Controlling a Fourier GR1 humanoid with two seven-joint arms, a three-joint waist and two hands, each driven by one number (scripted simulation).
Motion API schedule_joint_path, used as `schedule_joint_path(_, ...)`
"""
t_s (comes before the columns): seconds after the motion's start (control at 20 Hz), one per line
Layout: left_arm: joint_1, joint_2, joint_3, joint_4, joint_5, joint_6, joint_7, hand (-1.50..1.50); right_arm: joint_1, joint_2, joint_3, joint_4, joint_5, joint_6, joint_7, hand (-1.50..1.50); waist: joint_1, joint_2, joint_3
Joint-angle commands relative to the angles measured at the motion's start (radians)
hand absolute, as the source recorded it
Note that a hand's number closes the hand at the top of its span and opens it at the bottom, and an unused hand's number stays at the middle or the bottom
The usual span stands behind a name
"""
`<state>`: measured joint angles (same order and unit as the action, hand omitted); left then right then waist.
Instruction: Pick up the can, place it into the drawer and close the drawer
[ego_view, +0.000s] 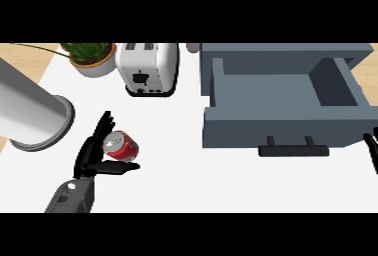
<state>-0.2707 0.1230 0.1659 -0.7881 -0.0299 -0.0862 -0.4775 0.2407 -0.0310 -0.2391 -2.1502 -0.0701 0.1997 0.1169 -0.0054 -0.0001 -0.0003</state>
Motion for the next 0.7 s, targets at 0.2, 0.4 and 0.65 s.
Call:
schedule_joint_path(0.2, -0.089, -0.030, -0.027, 0.000, -0.007, 0.042, 0.073, -1.50, -0.001, -0.001, -0.029, -0.001, -0.023, 0.016, 0.007, -1.50, 0.001, 0.000, 0.000)
schedule_joint_path(0.4, -0.139, -0.010, -0.015, 0.152, -0.014, 0.000, -0.035, -1.50, 0.056, 0.030, 0.003, -0.068, -0.002, 0.031, 0.017, -1.50, -0.005, 0.001, 0.000)
schedule_joint_path(0.65, -0.013, -0.056, -0.056, -0.041, 0.013, -0.012, -0.005, 1.50, 0.077, 0.030, -0.004, -0.047, -0.014, 0.019, -0.001, -1.50, 0.003, -0.002, 0.001)
